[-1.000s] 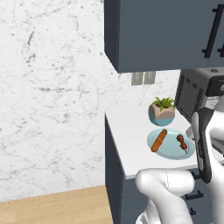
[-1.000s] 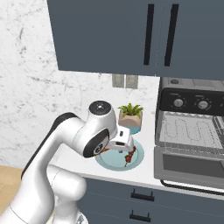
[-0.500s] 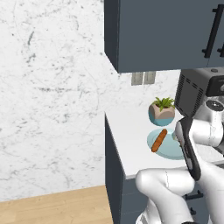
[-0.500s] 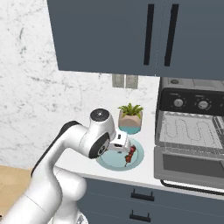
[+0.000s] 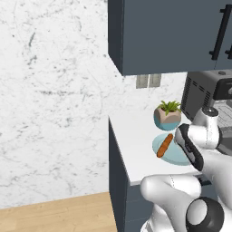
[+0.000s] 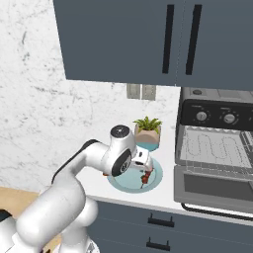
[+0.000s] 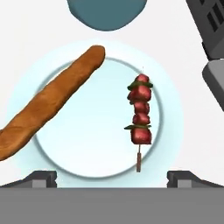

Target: Pick up the kebab skewer and baguette bread, and place them inside the toaster oven. Close the toaster oven door and start by setting the timer.

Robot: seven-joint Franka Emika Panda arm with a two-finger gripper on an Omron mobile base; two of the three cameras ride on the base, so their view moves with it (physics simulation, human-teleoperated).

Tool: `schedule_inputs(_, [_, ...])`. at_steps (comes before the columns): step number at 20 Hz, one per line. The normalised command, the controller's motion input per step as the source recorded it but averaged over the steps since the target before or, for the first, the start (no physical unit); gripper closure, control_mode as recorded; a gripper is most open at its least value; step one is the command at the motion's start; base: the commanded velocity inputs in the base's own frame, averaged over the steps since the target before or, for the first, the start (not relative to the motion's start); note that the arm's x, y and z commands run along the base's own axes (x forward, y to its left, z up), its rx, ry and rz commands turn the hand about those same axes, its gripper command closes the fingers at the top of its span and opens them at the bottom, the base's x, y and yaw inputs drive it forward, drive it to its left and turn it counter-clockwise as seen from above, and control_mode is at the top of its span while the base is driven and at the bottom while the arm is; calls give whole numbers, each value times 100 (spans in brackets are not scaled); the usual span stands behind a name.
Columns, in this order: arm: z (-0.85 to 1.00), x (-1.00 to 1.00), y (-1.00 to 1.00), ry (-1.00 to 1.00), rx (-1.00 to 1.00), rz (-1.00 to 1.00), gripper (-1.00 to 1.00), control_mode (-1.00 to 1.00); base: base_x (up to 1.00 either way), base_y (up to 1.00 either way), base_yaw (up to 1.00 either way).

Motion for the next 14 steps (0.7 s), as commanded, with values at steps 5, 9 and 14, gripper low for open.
schedule_inputs(5, [-22,39,-34,5,0,0,-100,-100,0,0,0])
schedule_inputs(9, [-32,17,-33,10,0,0,-100,-100,0,0,0])
schedule_inputs(14, [-49,8,0,10,0,0,-100,-100,0,0,0])
